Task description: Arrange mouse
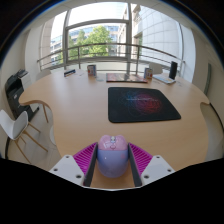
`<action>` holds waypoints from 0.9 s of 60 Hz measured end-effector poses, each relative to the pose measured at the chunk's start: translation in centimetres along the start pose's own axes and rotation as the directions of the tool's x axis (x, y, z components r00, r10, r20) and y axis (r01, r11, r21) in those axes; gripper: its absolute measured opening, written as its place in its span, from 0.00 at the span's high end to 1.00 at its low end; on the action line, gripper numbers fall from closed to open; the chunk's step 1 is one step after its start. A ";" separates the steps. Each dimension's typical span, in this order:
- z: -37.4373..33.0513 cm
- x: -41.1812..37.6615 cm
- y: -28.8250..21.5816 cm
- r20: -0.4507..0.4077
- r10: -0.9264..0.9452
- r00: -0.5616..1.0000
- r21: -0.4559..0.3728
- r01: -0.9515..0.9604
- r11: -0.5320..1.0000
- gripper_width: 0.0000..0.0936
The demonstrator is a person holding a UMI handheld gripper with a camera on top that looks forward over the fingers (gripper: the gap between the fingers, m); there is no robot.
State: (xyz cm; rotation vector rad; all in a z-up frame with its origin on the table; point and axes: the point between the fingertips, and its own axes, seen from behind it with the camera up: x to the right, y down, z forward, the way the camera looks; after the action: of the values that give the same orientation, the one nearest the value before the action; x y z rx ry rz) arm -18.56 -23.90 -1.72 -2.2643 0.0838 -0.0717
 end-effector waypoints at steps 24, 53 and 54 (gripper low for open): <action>-4.3 -2.3 -8.3 0.087 -0.078 0.993 0.102 0.069 0.992 0.56; 11.5 11.6 -22.4 0.020 -0.018 1.000 0.132 0.015 0.991 0.56; 13.4 12.0 -20.6 0.023 -0.022 1.000 0.113 0.019 0.993 0.56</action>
State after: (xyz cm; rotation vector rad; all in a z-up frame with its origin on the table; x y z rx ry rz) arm -4.82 -1.47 5.79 -2.1526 0.0428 -0.0589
